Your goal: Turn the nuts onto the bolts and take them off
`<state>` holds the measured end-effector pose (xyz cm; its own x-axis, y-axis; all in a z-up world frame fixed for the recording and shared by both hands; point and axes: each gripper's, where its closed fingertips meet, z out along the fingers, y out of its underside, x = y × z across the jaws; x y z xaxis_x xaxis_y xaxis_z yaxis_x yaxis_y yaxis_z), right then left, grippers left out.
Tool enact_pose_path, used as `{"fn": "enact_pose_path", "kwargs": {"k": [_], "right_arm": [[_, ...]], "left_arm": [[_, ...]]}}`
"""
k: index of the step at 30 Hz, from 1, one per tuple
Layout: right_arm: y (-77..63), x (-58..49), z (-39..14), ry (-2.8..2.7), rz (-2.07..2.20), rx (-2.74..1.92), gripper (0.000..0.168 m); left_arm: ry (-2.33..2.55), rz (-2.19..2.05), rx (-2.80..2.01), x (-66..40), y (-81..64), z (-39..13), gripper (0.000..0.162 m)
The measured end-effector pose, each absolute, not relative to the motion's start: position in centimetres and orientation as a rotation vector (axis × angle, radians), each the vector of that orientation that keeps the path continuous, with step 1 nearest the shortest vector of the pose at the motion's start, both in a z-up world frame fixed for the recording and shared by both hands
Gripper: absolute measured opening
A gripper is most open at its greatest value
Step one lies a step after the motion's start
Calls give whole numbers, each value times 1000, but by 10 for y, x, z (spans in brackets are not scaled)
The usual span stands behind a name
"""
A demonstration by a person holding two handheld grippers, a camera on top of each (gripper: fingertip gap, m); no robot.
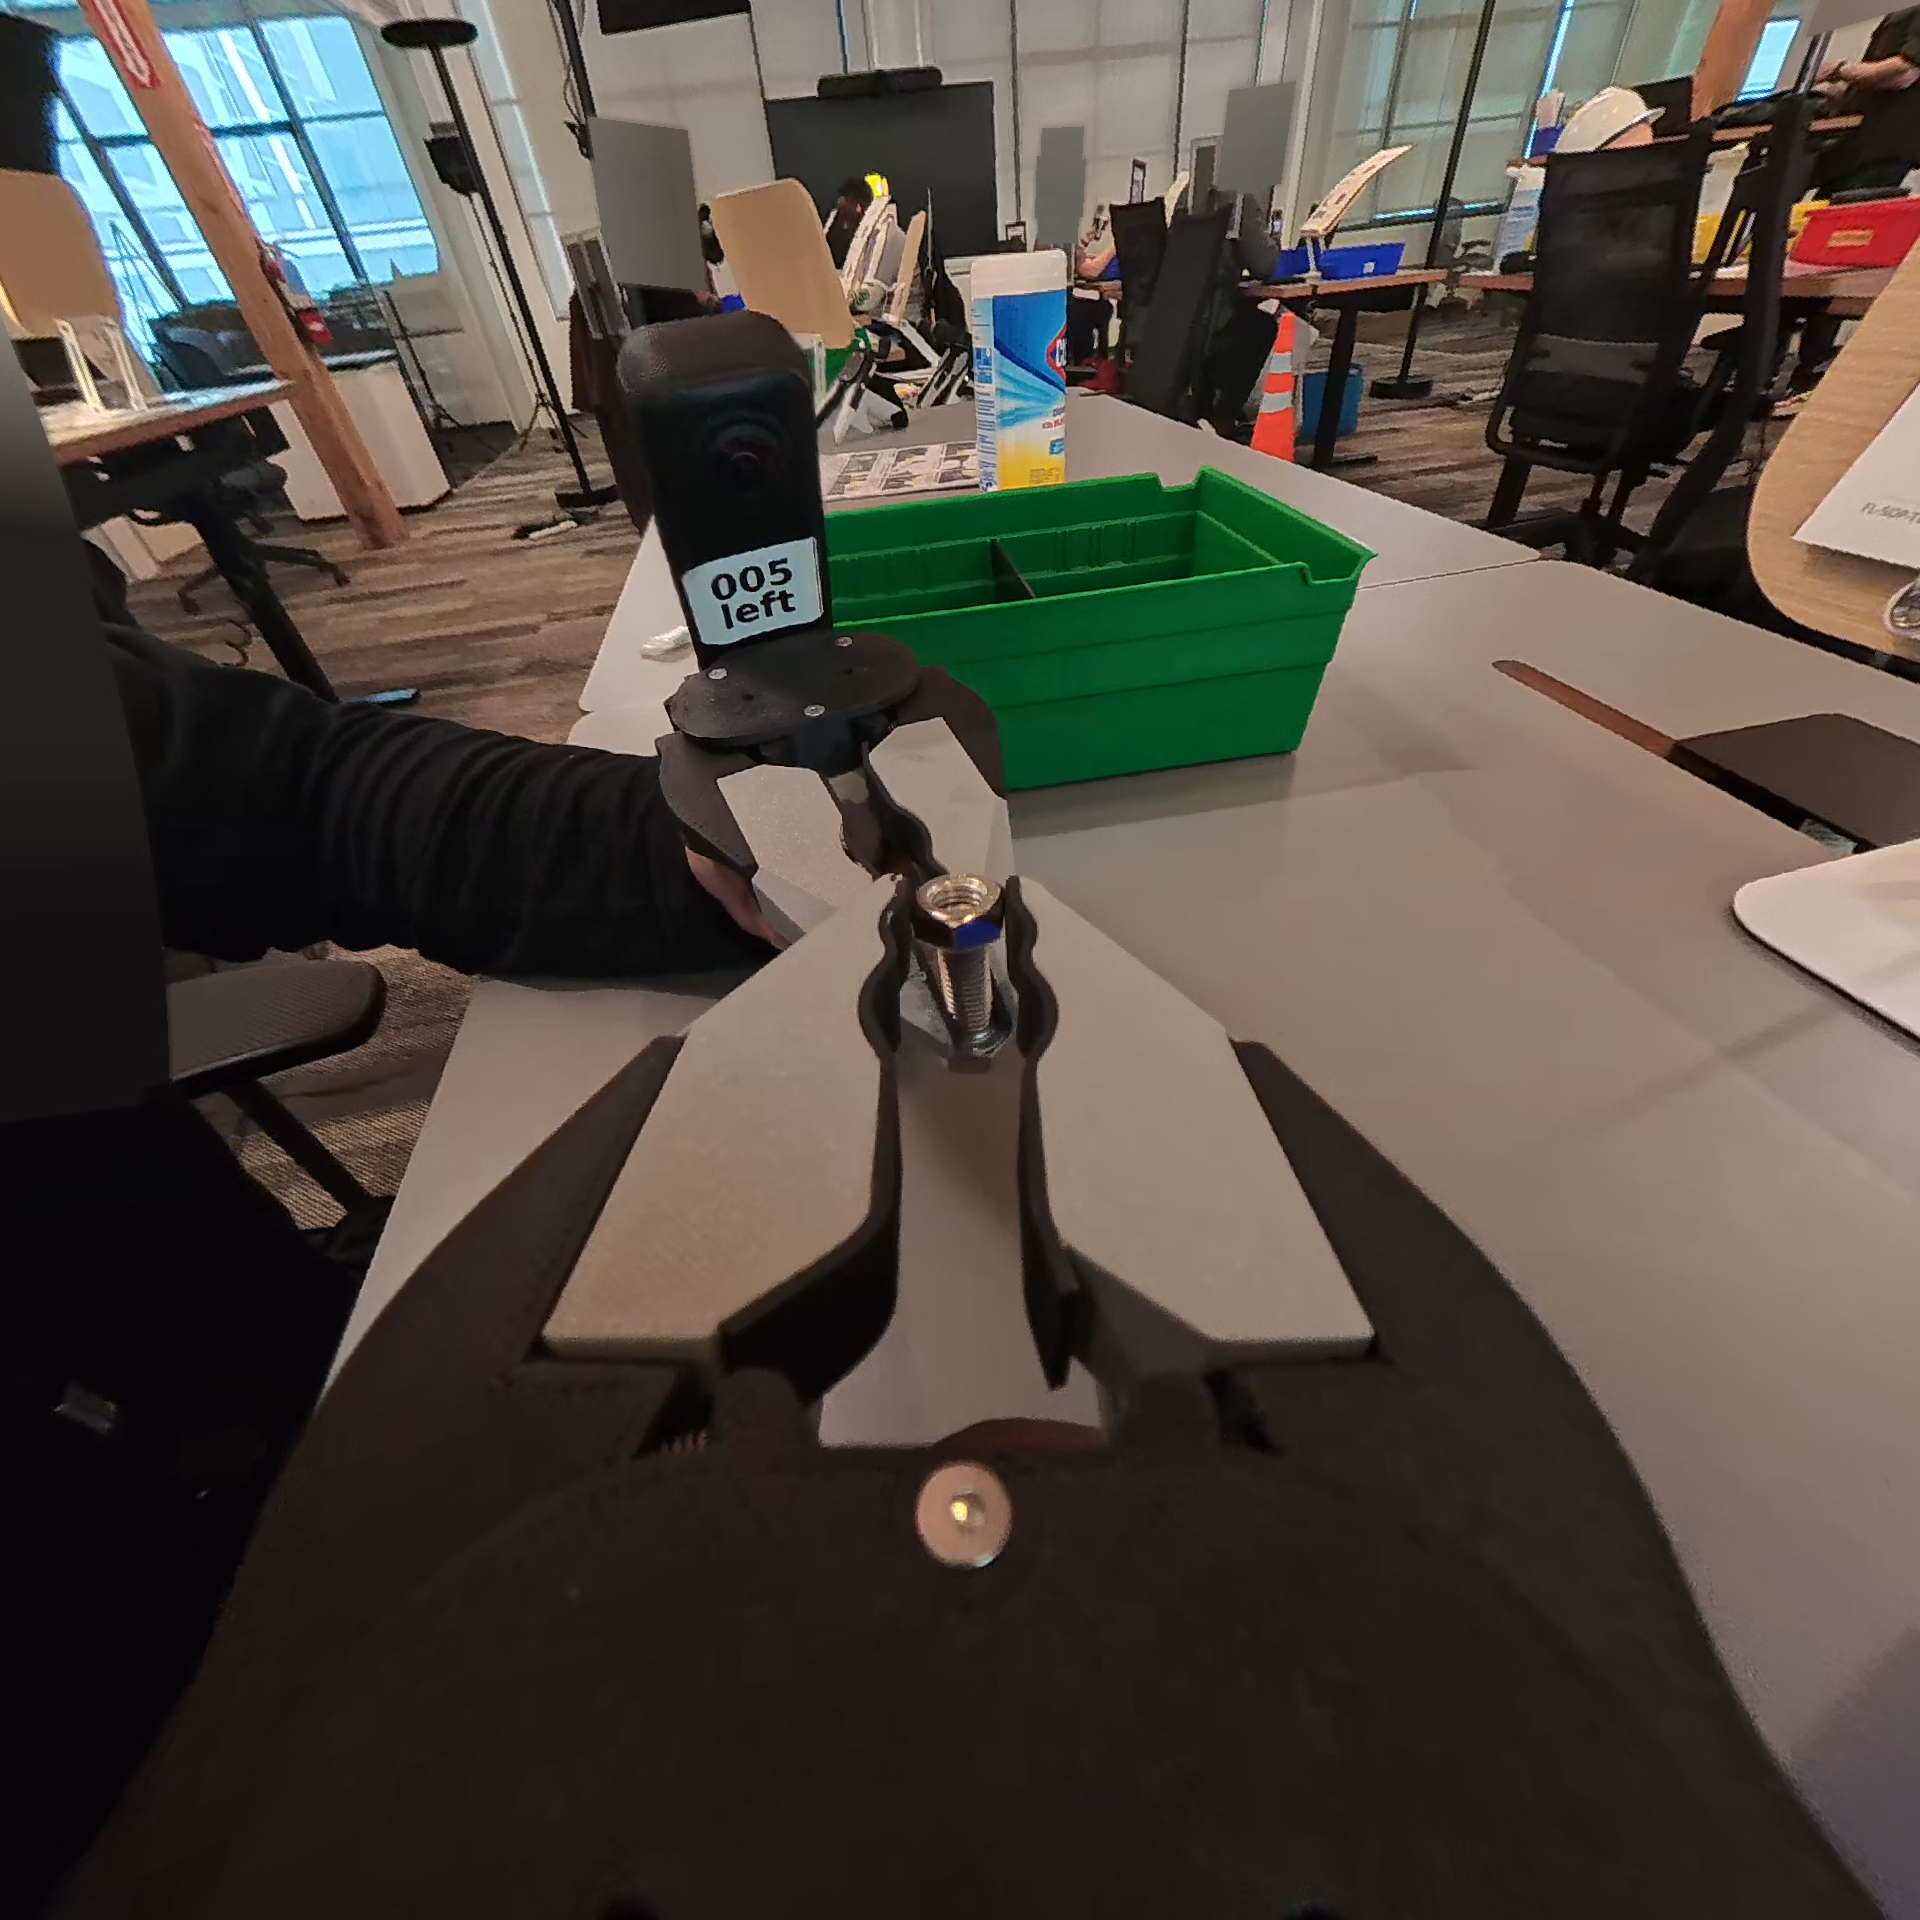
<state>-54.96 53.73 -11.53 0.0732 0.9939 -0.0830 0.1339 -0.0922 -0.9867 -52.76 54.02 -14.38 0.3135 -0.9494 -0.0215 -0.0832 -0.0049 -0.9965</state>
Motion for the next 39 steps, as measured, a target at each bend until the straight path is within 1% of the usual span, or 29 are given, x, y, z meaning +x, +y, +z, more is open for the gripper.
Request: {"fn": "enact_pose_path", "kwargs": {"k": [21,27,33,39], "right_arm": [[537,-549,-119,-1231,1133,-1412,15],[538,-547,-113,-1198,1181,-1395,34],[538,-551,-118,-1205,1158,-1410,48],[535,-560,-124,-1226,1137,-1421,52]], "left_arm": [[1035,-924,-1404,-527,540,-145,7],[1034,-922,-1402,-528,540,-144,7],[1020,-910,-1418,-529,543,-145,7],[1018,-903,-1432,-528,545,-148,7]]}}
